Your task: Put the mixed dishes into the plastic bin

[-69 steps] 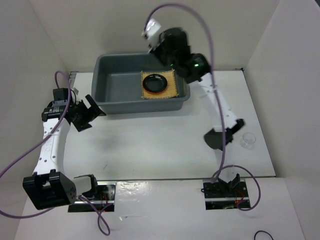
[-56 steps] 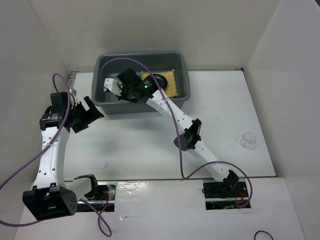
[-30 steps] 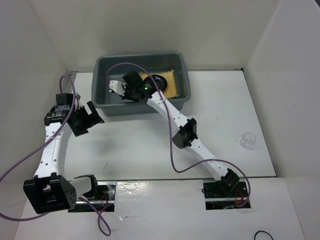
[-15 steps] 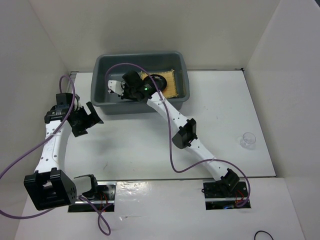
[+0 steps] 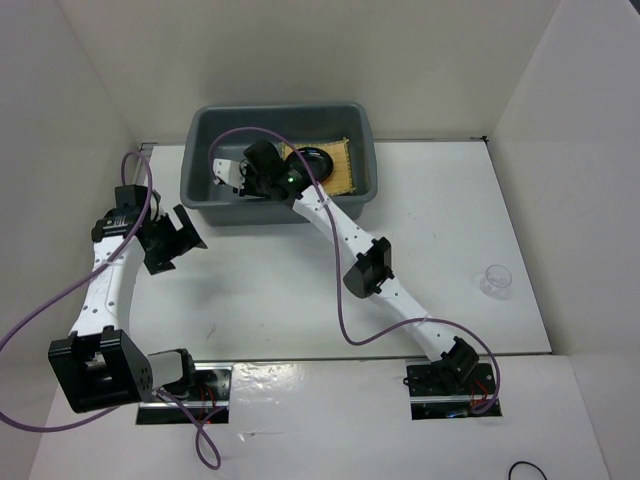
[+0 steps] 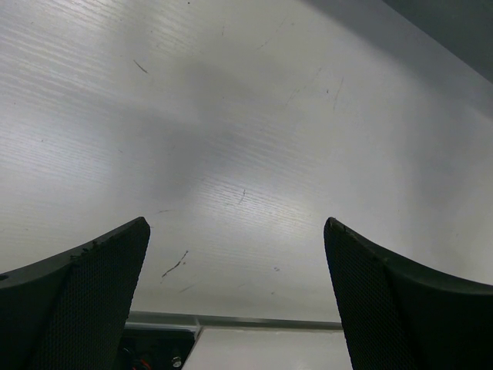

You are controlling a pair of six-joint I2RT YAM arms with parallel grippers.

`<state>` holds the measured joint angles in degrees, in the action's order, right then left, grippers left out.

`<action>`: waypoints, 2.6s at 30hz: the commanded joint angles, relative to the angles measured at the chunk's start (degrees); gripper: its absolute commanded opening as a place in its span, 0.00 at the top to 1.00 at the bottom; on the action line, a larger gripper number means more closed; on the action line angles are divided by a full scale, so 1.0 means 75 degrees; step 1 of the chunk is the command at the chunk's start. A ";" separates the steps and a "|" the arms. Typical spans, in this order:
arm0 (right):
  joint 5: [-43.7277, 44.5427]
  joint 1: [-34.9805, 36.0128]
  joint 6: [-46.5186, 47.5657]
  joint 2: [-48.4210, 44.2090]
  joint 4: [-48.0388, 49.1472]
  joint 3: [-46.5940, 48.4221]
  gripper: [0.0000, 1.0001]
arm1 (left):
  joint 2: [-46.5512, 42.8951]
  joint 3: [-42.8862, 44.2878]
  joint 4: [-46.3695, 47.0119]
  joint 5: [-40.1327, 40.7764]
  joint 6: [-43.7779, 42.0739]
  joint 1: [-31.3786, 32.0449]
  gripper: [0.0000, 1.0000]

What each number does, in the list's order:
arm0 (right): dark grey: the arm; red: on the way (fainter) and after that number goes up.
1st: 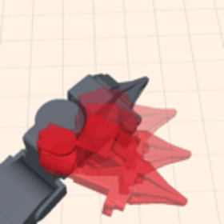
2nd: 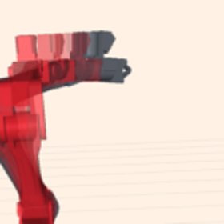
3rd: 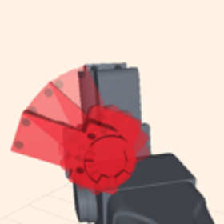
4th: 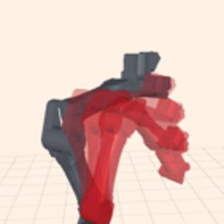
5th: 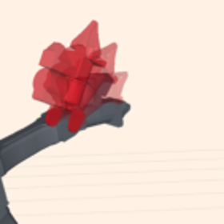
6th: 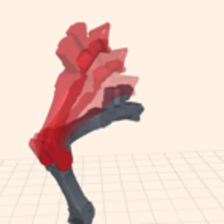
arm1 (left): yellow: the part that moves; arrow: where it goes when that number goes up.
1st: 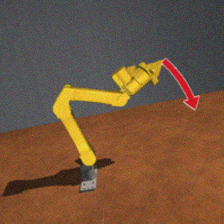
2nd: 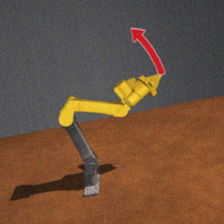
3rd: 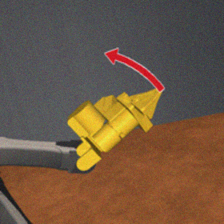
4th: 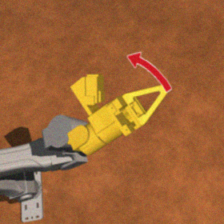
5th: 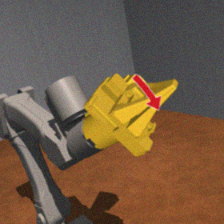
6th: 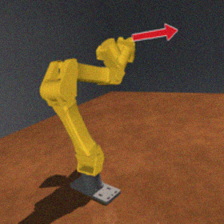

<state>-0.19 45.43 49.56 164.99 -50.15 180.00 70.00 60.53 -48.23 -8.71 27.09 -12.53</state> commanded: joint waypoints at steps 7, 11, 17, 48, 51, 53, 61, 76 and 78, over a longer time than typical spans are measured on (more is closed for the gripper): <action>0.0935 -0.0257 -0.1109 -0.0422 0.0344 -0.0024 0.57 | -0.0074 -0.0044 0.0044 0.0142 -0.0073 -0.0040 0.00; 0.2084 -0.0619 -0.2798 -0.1932 0.0430 -0.0024 0.30 | -0.0531 -0.0044 0.0044 0.0469 0.0160 -0.0040 0.00; 0.3340 -0.0841 -0.2905 -0.4535 -0.1230 -0.0024 0.02 | -0.1363 0.0038 -0.0027 0.1032 0.0536 -0.0040 0.00; 0.3519 -0.7013 -0.3294 -1.2496 0.0580 -1.7004 0.01 | -0.1376 -0.0067 -0.0308 0.0341 0.0676 0.0206 0.00; 0.2652 -0.7905 -0.2813 -1.2086 0.1073 -1.7098 0.01 | -0.1376 -0.0067 -0.0308 0.0341 0.0677 0.0276 0.00; 0.2172 -0.8142 -0.2741 -1.1886 0.1318 -1.7098 0.01 | -0.1376 -0.0067 -0.0308 0.0341 0.0677 0.0277 0.00; 0.1432 -0.8214 -0.2483 -1.1662 0.1612 -1.7028 0.02 | -0.1599 -0.0137 -0.0378 0.0341 0.0677 0.0277 0.00; 0.0951 -0.7979 -0.3021 -1.0387 0.1823 -1.7111 0.54 | -0.1845 -0.0208 -0.0378 0.0341 0.0817 0.0277 0.00; 0.0951 -0.7979 -0.3127 -1.0315 0.1696 -1.6866 0.88 | -0.1845 -0.0208 -0.0378 0.0341 0.0817 0.0277 0.00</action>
<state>8.32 -14.76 28.23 87.11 -38.61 50.37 57.30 59.20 -51.03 -5.48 32.03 -10.66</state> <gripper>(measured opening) 0.215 1.001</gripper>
